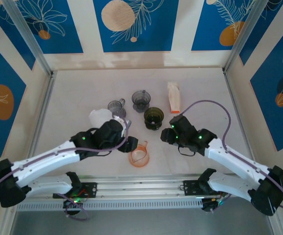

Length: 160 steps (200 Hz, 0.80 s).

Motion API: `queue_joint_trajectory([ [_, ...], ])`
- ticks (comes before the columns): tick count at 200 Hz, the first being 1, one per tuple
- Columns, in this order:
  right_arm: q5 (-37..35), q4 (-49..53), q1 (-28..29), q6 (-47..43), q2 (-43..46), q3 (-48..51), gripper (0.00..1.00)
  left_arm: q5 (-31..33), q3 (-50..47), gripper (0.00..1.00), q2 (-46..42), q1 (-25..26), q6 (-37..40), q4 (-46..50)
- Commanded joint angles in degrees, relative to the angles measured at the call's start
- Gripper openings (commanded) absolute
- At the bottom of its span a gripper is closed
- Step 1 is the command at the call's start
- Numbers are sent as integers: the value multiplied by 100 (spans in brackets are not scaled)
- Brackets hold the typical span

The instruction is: Place the coffee filter in the dripper

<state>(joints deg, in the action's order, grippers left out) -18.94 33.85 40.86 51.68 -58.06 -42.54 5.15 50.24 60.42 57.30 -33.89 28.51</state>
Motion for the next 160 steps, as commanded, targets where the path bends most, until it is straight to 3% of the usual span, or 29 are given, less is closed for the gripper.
queue_joint_trajectory([
  [1,166,-468,-250,-145,-553,-405,52,472,164,80,-468,60,186,89],
  [21,355,-659,-553,-226,-1228,-745,54,828,110,90,-1002,49,251,15],
  [27,445,-752,-642,-286,-1415,-832,54,938,88,100,-1144,51,273,-11],
  [98,833,-1002,-1385,-324,-3096,-1825,51,2083,-479,100,-3123,54,361,-38],
  [160,1030,-976,-1476,-343,-3858,-2153,36,2384,-873,100,-3609,53,121,-29],
])
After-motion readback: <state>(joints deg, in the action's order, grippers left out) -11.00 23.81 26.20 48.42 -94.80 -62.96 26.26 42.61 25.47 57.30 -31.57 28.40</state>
